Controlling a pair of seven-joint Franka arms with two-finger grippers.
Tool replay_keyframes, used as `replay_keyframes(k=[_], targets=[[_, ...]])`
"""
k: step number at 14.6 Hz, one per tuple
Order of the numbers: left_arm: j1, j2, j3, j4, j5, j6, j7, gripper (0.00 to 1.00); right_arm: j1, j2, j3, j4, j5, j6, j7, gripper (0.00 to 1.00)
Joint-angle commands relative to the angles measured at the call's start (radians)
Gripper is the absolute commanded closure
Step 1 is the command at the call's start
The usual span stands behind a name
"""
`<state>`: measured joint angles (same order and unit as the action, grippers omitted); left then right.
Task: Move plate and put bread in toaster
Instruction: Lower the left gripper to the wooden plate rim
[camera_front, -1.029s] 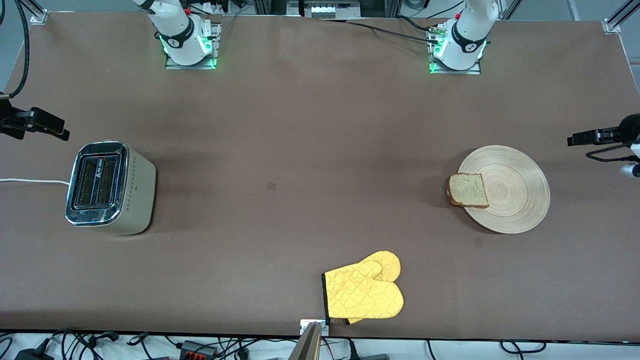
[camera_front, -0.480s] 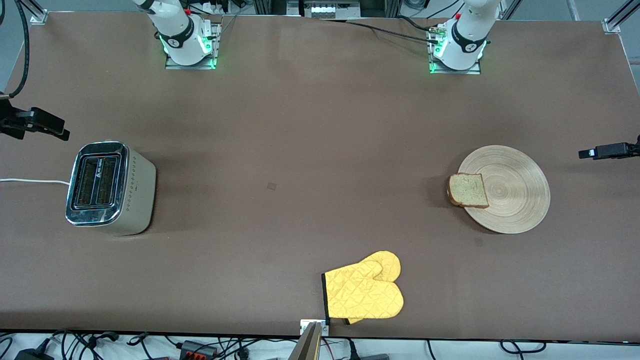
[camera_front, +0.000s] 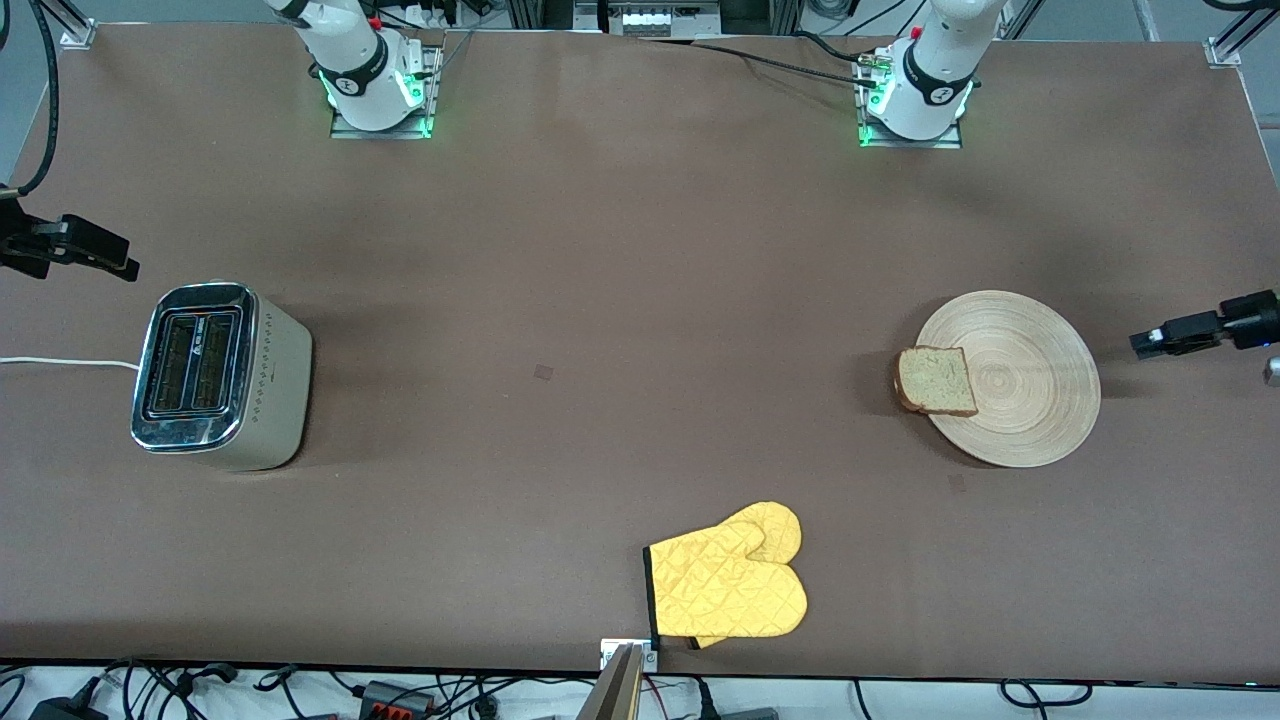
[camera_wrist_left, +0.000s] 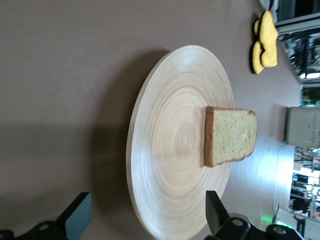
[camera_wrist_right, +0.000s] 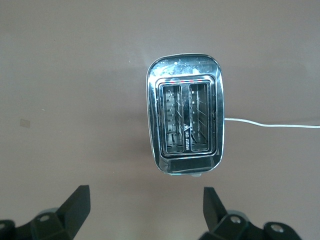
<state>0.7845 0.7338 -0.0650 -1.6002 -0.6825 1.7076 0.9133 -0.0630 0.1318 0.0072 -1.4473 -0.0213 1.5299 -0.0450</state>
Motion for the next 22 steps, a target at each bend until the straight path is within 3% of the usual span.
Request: replay_keyframes(k=[1,12,14,18,22], targets=[[0.002,0.067,-0.010,0.028,-0.068,0.001,0.055,0.03,-0.006,-0.001,0.004,0.010,0.004,-0.014,-0.015,0.00],[-0.008,0.124,-0.013,0.014,-0.106,0.006,0.038,0.81,-0.006,-0.001,0.004,0.010,0.004,-0.014,-0.015,0.00],[-0.008,0.127,-0.015,0.014,-0.106,0.006,0.036,0.83,-0.006,-0.001,0.004,0.010,0.004,-0.014,-0.015,0.00],[-0.008,0.125,-0.015,0.017,-0.106,-0.002,0.036,0.97,-0.006,-0.001,0.004,0.010,0.004,-0.014,-0.015,0.00],[-0.004,0.101,-0.022,0.032,-0.091,-0.118,0.033,0.99,-0.006,-0.001,0.004,0.010,0.004,-0.014,-0.015,0.00]])
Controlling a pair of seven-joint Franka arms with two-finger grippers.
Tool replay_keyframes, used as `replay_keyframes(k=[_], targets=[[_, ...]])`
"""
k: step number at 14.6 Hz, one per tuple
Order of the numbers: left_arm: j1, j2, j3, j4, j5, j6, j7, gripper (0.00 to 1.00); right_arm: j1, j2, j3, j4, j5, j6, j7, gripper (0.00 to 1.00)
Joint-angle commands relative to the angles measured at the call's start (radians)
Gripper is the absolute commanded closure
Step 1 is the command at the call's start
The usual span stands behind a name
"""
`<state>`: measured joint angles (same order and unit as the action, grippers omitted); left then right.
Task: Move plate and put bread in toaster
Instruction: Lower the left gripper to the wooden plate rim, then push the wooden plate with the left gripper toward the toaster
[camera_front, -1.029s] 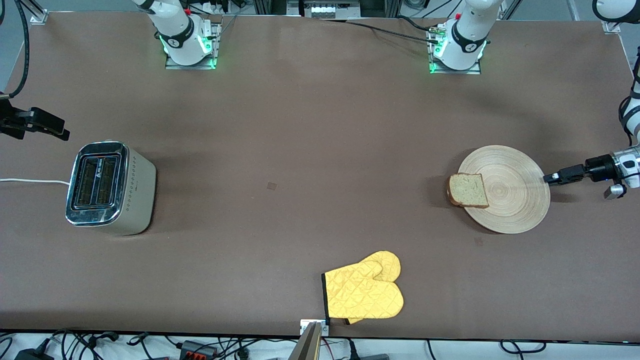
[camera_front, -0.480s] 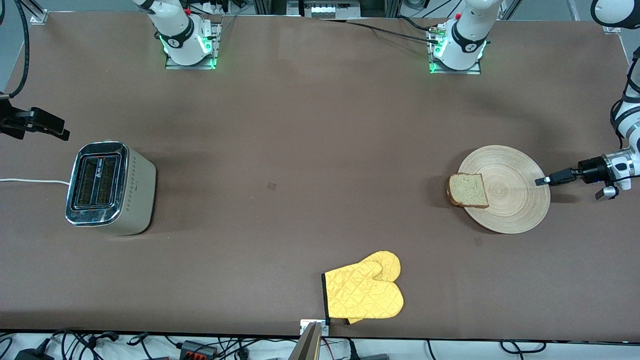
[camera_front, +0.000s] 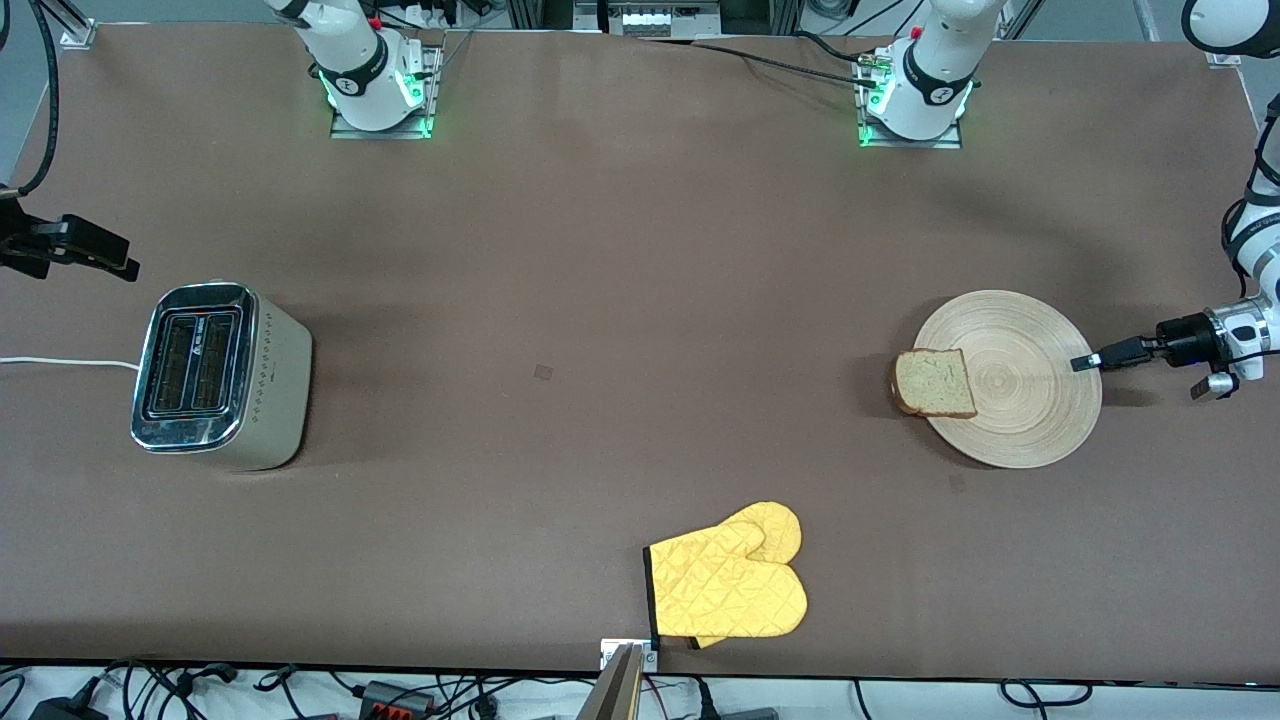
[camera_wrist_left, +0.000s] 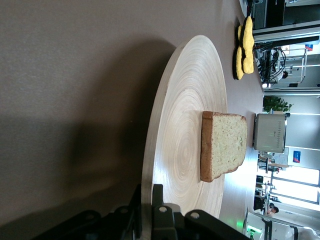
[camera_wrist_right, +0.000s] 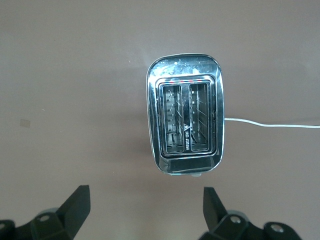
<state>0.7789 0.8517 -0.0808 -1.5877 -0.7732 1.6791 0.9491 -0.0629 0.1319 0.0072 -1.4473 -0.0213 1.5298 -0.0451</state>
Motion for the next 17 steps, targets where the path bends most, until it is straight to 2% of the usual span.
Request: replay_keyframes(k=[1,4,8,11,14,17], targets=[[-0.007,-0.031,-0.008,0.020,0.011,-0.134,-0.006,0.99,-0.006,-0.001,0.004,0.010,0.004,-0.014,-0.015,0.00],[-0.067,-0.085,-0.025,0.015,0.066,-0.180,-0.026,0.99,-0.005,-0.001,0.004,0.010,0.004,-0.014,-0.015,0.00],[-0.202,-0.180,-0.060,-0.009,0.049,-0.196,-0.134,0.99,-0.006,-0.001,0.004,0.010,0.006,-0.014,-0.015,0.00],[-0.217,-0.206,-0.155,-0.089,-0.009,-0.139,-0.229,0.99,-0.006,-0.001,0.004,0.010,0.006,-0.014,-0.015,0.00],[-0.233,-0.241,-0.294,-0.222,-0.023,0.057,-0.283,0.99,-0.008,0.000,0.002,0.010,0.004,-0.014,-0.015,0.00],[-0.233,-0.240,-0.457,-0.346,-0.055,0.334,-0.300,0.99,-0.008,0.000,0.002,0.010,0.006,-0.014,-0.015,0.00]])
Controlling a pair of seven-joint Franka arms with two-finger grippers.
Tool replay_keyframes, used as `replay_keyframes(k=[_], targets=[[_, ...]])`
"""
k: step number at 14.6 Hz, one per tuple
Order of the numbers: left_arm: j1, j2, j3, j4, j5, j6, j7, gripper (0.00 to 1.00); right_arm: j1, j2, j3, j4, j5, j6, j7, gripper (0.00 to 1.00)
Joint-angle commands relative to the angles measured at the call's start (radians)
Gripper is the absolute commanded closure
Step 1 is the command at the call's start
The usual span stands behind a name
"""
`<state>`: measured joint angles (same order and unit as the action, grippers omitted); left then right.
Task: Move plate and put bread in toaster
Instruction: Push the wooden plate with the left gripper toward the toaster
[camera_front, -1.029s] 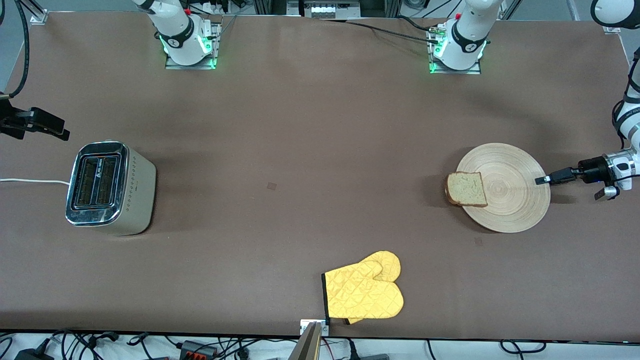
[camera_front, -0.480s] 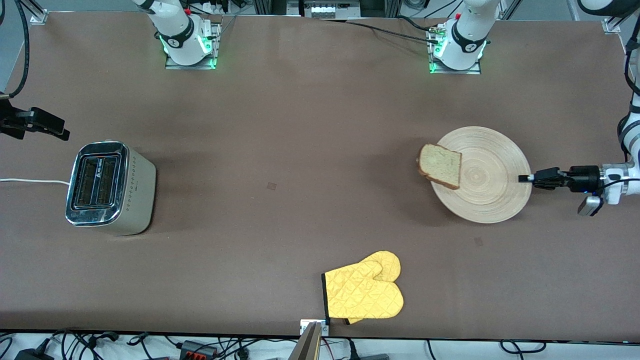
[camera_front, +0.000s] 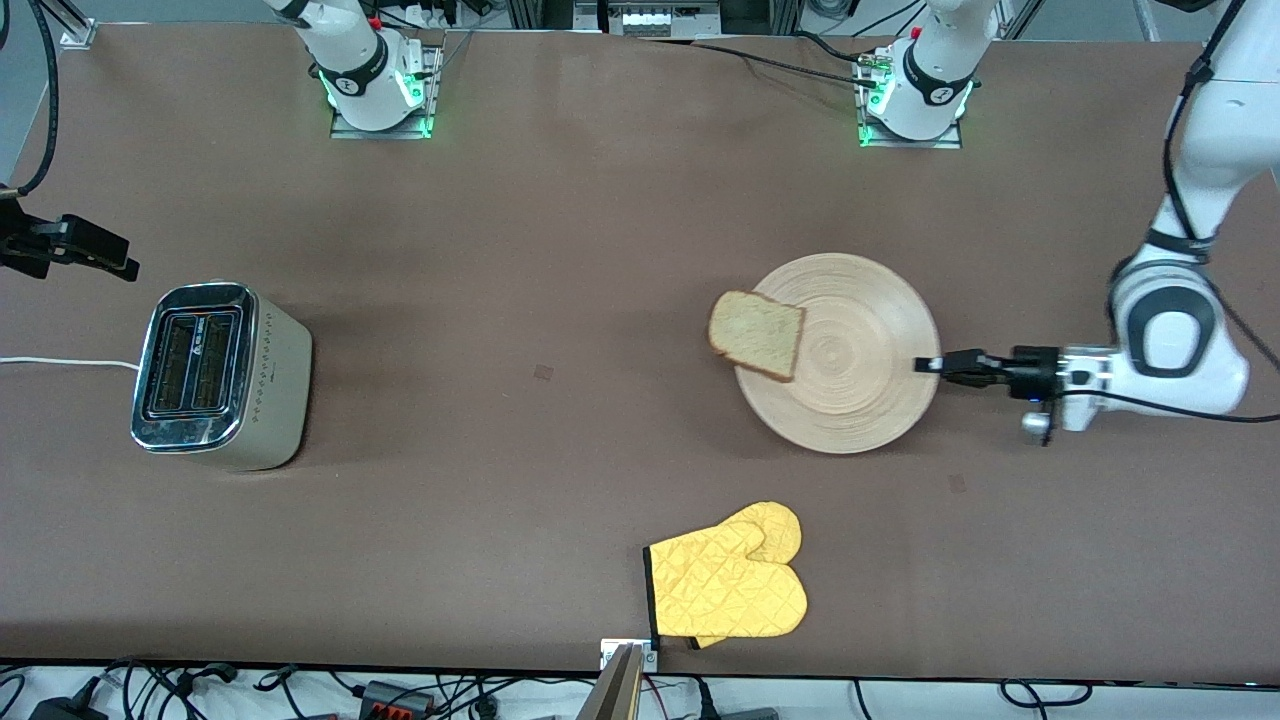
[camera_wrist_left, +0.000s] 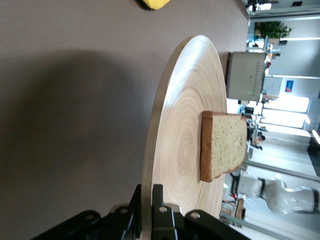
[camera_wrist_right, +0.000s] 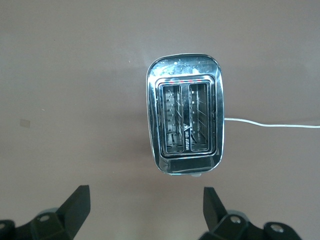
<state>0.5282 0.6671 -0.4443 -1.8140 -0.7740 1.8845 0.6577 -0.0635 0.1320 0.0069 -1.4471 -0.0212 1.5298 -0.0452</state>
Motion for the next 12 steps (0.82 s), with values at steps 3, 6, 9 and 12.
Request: replay_keyframes(k=[3,6,9,12], targets=[[-0.026,-0.012,-0.192,-0.179,-0.123,0.327,-0.006,0.98,-0.007,-0.002,0.002,0.010,0.006,-0.014,-0.015,0.00],[-0.128,0.042,-0.195,-0.177,-0.189,0.427,0.008,0.97,-0.007,-0.002,0.002,0.010,0.006,-0.014,-0.015,0.00],[-0.258,0.054,-0.195,-0.168,-0.253,0.540,0.008,0.96,-0.006,0.000,0.002,0.010,0.006,-0.014,-0.015,0.00],[-0.336,0.091,-0.194,-0.151,-0.349,0.628,0.071,0.94,-0.007,0.000,0.002,0.010,0.006,-0.013,-0.013,0.00]])
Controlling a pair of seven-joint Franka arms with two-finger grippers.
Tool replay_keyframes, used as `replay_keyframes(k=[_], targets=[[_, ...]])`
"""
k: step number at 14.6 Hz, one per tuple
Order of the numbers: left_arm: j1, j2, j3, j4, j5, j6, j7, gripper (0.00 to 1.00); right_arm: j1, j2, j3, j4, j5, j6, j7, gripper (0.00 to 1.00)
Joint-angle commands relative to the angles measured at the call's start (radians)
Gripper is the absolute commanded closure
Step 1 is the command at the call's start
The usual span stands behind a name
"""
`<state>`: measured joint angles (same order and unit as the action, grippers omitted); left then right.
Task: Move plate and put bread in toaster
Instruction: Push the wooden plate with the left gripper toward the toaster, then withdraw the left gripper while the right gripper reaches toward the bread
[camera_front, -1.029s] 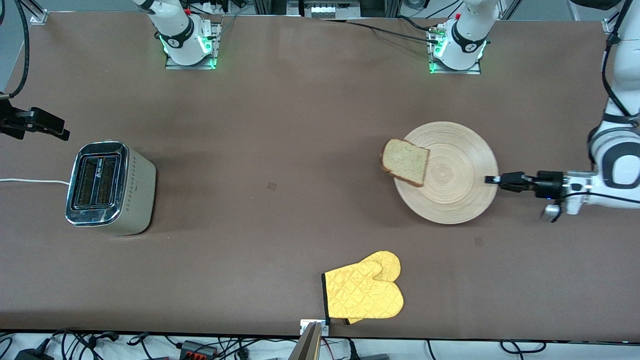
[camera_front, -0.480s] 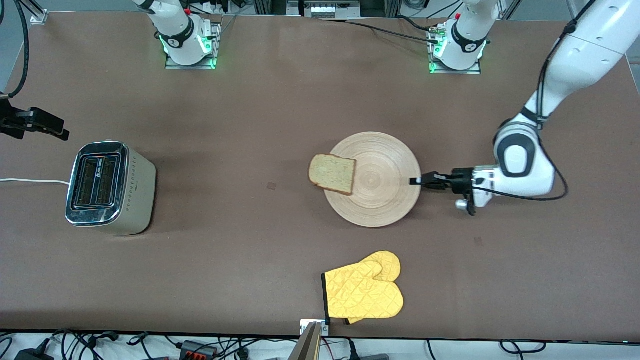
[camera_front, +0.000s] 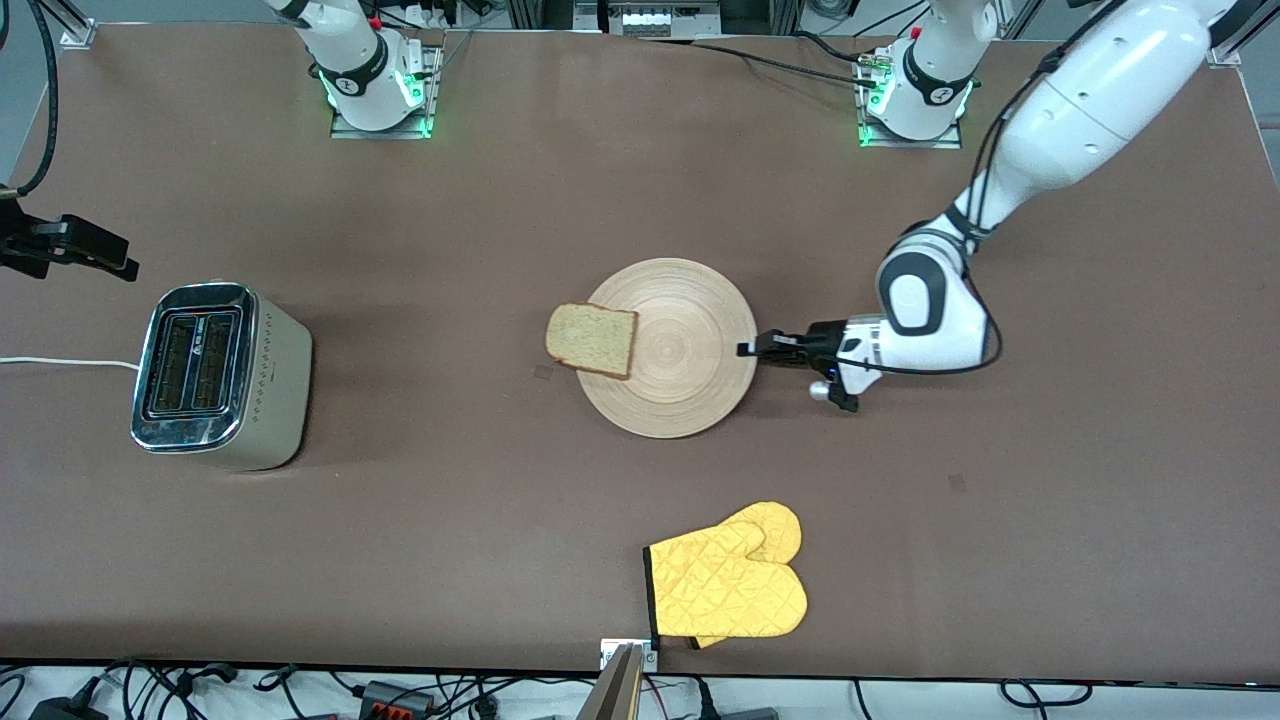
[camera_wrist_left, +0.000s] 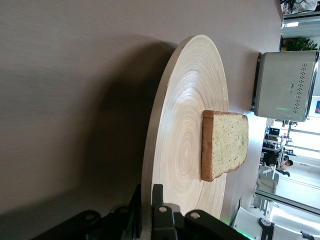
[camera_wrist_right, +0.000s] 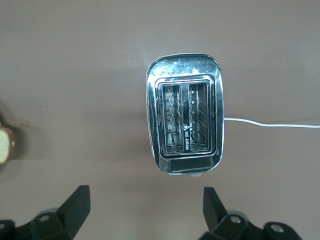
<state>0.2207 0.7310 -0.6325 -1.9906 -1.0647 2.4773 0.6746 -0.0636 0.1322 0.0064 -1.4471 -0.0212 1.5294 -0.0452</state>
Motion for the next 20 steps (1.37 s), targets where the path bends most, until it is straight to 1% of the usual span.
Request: replay_keyframes(k=[1,2,3,7,8,10,11,12,13,14,16,18,20], targets=[[-0.029,0.042,-0.006,0.032,-0.060,0.035,0.060,0.87,-0.007,0.000,0.003,0.010,0.006,-0.012,-0.015,0.00],[-0.029,0.044,-0.004,0.035,-0.060,0.035,0.062,0.59,-0.007,0.000,0.003,0.010,0.006,-0.012,-0.015,0.00],[-0.029,0.044,-0.004,0.033,-0.060,0.037,0.065,0.01,-0.007,0.000,0.003,0.010,0.006,-0.012,-0.015,0.00],[0.009,0.018,-0.003,0.021,-0.057,0.022,0.083,0.00,-0.002,0.012,0.001,0.010,0.006,-0.011,-0.013,0.00],[0.037,-0.004,-0.001,0.009,-0.049,-0.009,0.083,0.00,-0.001,0.012,0.004,0.010,0.007,-0.011,-0.012,0.00],[0.100,-0.041,0.014,0.010,-0.022,-0.172,0.082,0.00,0.001,0.012,0.004,0.010,0.007,-0.012,-0.010,0.00],[0.141,-0.050,0.029,0.013,0.049,-0.240,0.082,0.00,0.001,0.012,0.006,0.005,0.007,-0.012,-0.005,0.00],[0.194,-0.051,0.036,0.021,0.146,-0.303,0.082,0.00,0.001,0.018,0.006,0.004,0.007,-0.014,-0.011,0.00],[0.256,-0.051,0.033,0.030,0.246,-0.355,0.082,0.00,0.002,0.030,0.006,0.004,0.007,-0.017,-0.013,0.00],[0.297,-0.055,0.033,0.039,0.317,-0.394,0.082,0.00,0.004,0.033,0.007,0.002,0.007,-0.031,-0.012,0.00],[0.363,-0.065,0.036,0.074,0.452,-0.481,0.082,0.00,0.030,0.056,0.010,0.001,0.007,-0.035,-0.012,0.00],[0.426,-0.065,0.034,0.117,0.599,-0.562,0.074,0.00,0.050,0.053,0.010,0.002,0.014,-0.034,-0.010,0.00],[0.482,-0.081,0.036,0.163,0.707,-0.670,0.071,0.00,0.050,0.082,0.010,0.002,0.049,-0.034,-0.005,0.00]])
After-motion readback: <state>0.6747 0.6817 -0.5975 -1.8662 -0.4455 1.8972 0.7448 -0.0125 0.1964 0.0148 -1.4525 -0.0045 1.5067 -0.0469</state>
